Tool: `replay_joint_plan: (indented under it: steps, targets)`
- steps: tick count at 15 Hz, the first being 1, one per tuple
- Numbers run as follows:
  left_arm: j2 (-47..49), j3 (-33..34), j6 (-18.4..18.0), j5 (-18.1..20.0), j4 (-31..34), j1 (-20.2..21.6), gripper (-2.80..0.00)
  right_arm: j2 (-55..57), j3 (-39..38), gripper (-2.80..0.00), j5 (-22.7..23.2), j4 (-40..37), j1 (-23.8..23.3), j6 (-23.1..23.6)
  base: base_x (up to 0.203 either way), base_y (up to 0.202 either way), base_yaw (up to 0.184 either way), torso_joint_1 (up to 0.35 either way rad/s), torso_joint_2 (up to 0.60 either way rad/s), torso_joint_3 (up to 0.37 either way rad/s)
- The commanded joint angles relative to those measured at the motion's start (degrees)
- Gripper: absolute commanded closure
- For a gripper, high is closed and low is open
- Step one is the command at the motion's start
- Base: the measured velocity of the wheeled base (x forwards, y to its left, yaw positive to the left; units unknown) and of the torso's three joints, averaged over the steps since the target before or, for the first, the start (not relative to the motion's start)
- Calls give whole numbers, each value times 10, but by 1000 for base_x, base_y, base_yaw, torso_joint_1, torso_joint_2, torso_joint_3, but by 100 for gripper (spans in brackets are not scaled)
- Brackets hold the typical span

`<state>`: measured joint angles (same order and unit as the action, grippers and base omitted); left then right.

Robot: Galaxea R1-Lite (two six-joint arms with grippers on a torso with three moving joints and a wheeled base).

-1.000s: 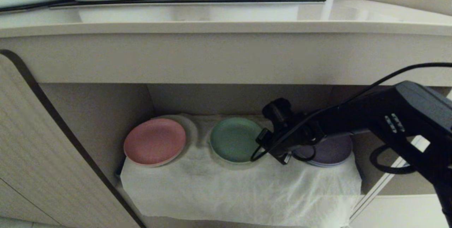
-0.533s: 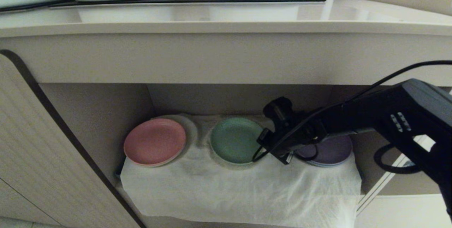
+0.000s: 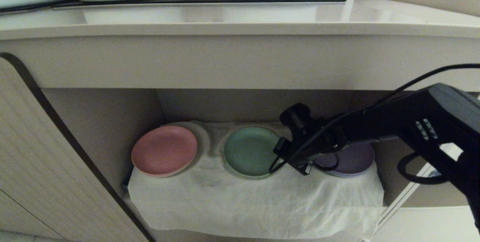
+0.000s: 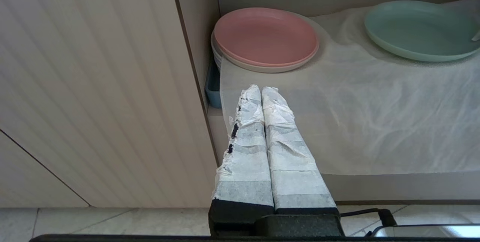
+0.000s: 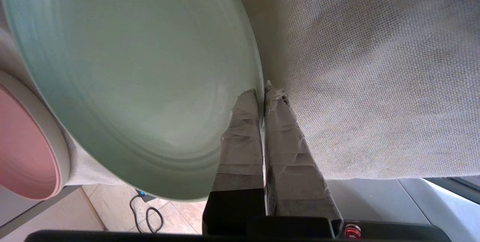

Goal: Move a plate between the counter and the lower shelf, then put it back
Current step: Put the plate in the cupboard

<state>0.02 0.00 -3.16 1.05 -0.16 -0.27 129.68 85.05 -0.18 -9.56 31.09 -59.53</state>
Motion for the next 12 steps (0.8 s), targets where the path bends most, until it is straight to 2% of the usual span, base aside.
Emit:
replay_joint_plan:
  steps: [1,6,7,12]
  targets:
    - [0,0,0,0,0,0,0,0,1,0,0,0,0,-3,0,0,0,0,0,0]
    - [0,0,0,0,0,0,0,0,0,0,0,-2,0,-3,0,0,0,0,0,0]
    - [0,0,0,0,0,0,0,0,0,-280,0,-4,0,-3,0,0,0,0,0,0]
    - [0,0,0,0,0,0,0,-2,-1,-280,-1,-4,1,-3,0,0,0,0,0,0]
